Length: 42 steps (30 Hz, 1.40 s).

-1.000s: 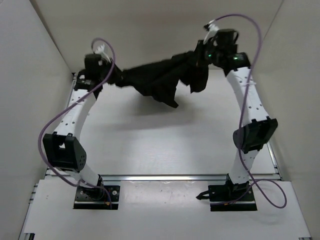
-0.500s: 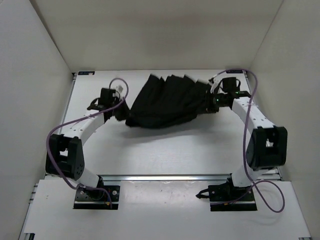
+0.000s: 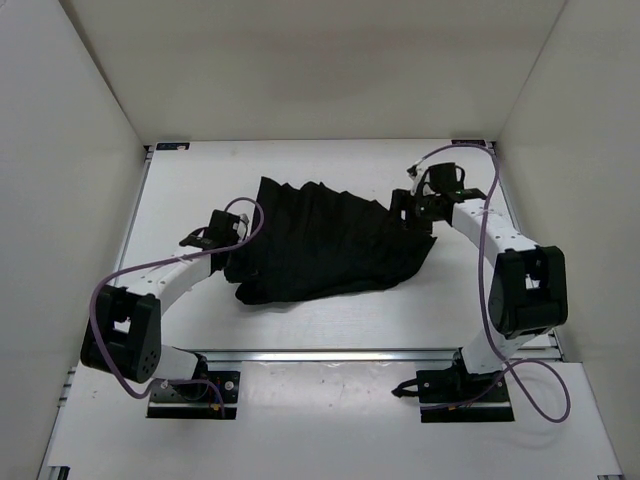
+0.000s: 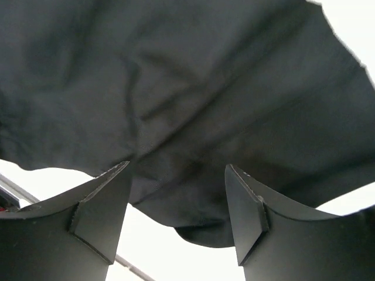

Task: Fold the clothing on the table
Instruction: Flatten the skirt out

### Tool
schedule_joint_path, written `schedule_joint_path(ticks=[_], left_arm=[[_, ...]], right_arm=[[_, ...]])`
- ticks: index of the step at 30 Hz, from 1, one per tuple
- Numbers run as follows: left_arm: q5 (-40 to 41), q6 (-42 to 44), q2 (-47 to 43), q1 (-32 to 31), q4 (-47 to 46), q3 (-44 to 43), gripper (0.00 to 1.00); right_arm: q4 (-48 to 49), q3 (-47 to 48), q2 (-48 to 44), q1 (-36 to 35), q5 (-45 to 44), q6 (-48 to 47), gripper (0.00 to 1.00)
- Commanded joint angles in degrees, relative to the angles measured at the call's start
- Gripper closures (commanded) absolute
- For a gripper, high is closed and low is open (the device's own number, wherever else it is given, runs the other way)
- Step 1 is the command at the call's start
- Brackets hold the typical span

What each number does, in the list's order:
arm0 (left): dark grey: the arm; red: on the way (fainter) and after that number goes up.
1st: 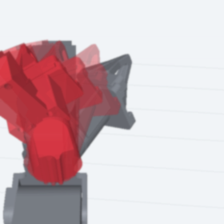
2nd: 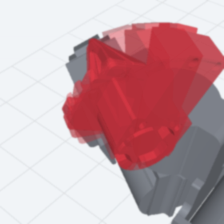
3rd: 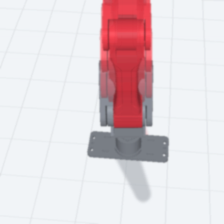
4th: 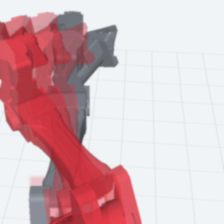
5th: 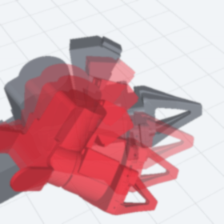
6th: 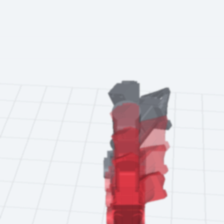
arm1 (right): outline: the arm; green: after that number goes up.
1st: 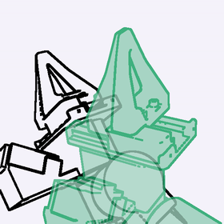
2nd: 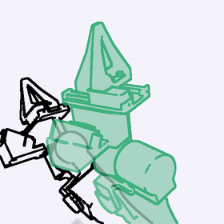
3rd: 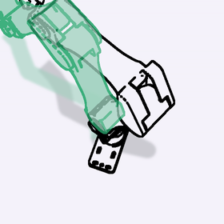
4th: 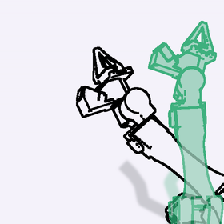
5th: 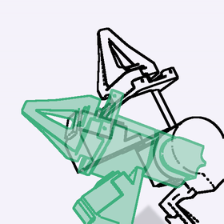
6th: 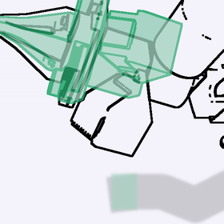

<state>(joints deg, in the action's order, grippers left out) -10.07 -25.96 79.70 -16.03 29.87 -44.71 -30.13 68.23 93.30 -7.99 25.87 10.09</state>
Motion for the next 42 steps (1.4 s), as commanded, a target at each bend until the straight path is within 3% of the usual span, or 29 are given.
schedule_joint_path(ticks=[1,7,15,23,26,27,28,30,31,32,33,35,39,41,42], left_arm=[[0.48,1.25,-2.62,0.21,0.98,1.02,1.00],[0.93,3.98,-3.76,2.49,3.00,-0.73,1.00],[-0.65,3.54,-1.83,0.48,2.65,-1.08,1.00],[-1.63,3.19,-3.50,1.09,1.60,1.02,0.92],[-1.80,2.67,-4.73,1.09,1.25,1.37,0.85],[-2.15,2.75,-5.08,1.26,1.33,1.38,0.79],[-2.59,3.27,-4.82,1.35,1.42,1.47,0.76],[-2.94,3.10,-5.96,1.53,1.51,1.21,0.56],[-3.20,3.10,-6.48,2.05,1.68,0.94,0.51],[-3.38,3.54,-6.66,2.06,2.03,0.68,0.40],[-3.56,3.72,-7.53,2.49,2.04,0.15,0.22],[-3.64,3.72,-9.21,3.63,2.21,-0.64,0.01],[-4.00,3.81,-12.19,5.48,1.77,-3.97,0.01],[-3.82,4.24,-12.99,6.71,1.68,-6.08,0.02],[-3.47,4.77,-13.34,6.45,2.03,-7.66,0.01]], right_arm=[[-1.15,-3.97,1.01,-0.98,-6.00,1.95,0.38],[0.68,-13.64,-5.05,1.48,-8.81,6.08,0.33],[0.25,-14.71,-5.15,0.52,-11.62,9.42,0.31],[1.82,-20.14,-6.99,0.34,-10.85,11.27,0.37],[5.50,-22.43,-6.72,-0.27,-9.87,11.62,0.64],[6.48,-23.31,-6.20,-0.36,-8.74,11.80,0.89],[7.71,-23.40,-5.33,-0.27,-8.29,11.80,1.00],[8.68,-22.01,-4.01,0.08,-7.59,11.27,1.00],[8.16,-19.82,-3.13,-0.18,-8.20,10.57,1.00],[6.42,-18.23,-3.03,0.08,-9.07,9.87,1.00],[4.66,-14.48,-2.42,0.25,-9.95,8.65,1.00],[1.32,-7.08,-2.24,1.04,-10.48,6.62,1.00],[-7.55,21.46,0.74,3.67,-9.18,2.66,1.00],[-14.30,52.89,5.90,3.59,-4.62,2.92,1.00],[-18.00,63.33,7.76,2.72,-1.81,4.14,1.00]])
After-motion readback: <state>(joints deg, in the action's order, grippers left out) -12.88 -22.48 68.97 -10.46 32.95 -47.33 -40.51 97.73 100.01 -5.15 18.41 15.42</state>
